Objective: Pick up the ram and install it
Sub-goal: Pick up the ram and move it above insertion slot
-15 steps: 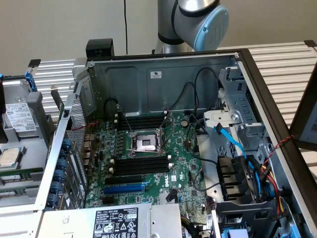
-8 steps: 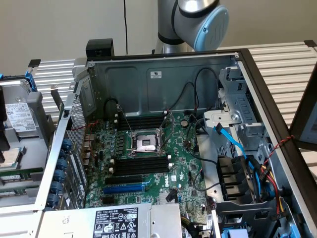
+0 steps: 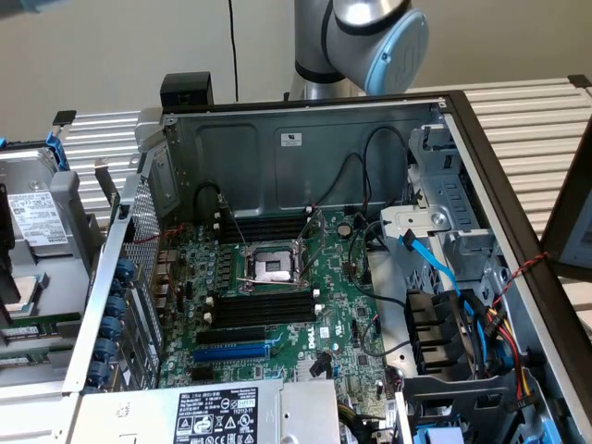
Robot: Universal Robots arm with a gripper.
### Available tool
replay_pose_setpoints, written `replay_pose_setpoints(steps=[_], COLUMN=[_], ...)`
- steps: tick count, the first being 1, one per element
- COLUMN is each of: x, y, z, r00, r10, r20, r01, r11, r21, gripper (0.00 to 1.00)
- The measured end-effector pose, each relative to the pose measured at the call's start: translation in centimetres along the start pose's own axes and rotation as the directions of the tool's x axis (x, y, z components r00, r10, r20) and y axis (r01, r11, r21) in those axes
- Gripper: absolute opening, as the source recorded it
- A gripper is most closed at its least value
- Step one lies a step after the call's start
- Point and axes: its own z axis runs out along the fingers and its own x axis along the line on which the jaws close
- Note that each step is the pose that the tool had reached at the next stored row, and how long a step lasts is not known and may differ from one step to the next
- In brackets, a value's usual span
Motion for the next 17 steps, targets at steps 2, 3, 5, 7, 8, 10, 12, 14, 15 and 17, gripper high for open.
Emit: replay_pose_setpoints(steps=[2,3,5,7,8,10,12,14,15,17], x=[0.1,0.2,0.2,0.1,0.1,0.0,-0.1,-0.1,-0.1,-0.1], y=[-0.4,-0.61,-0.89,-0.9,-0.91,-0.92,-0.93,-0.94,-0.9,-0.82], z=[0.35,0.53,0.91,1.26,1.45,1.81,2.17,2.53,2.71,3.08], r00=[1.0,1.0,1.0,1.0,1.0,1.0,1.0,0.9999,0.9999,0.9999], r10=[-0.001,-0.001,-0.002,-0.004,-0.005,-0.006,-0.008,-0.01,-0.011,-0.011], r20=[-0.0001,-0.0001,0.0,-0.0001,-0.0001,-0.0001,-0.0001,-0.0002,-0.0002,-0.0002], r01=[0.001,0.001,0.002,0.004,0.005,0.006,0.008,0.01,0.011,0.011], r11=[1.0,1.0,1.0,1.0,1.0,1.0,1.0,0.9999,0.9999,0.9999], r21=[-0.0001,-0.0001,0.0002,0.0,0.0001,0.0002,0.0004,0.0004,0.0004,0.0004], gripper=[0.36,0.36,0.36,0.36,0.36,0.36,0.36,0.36,0.36,0.36])
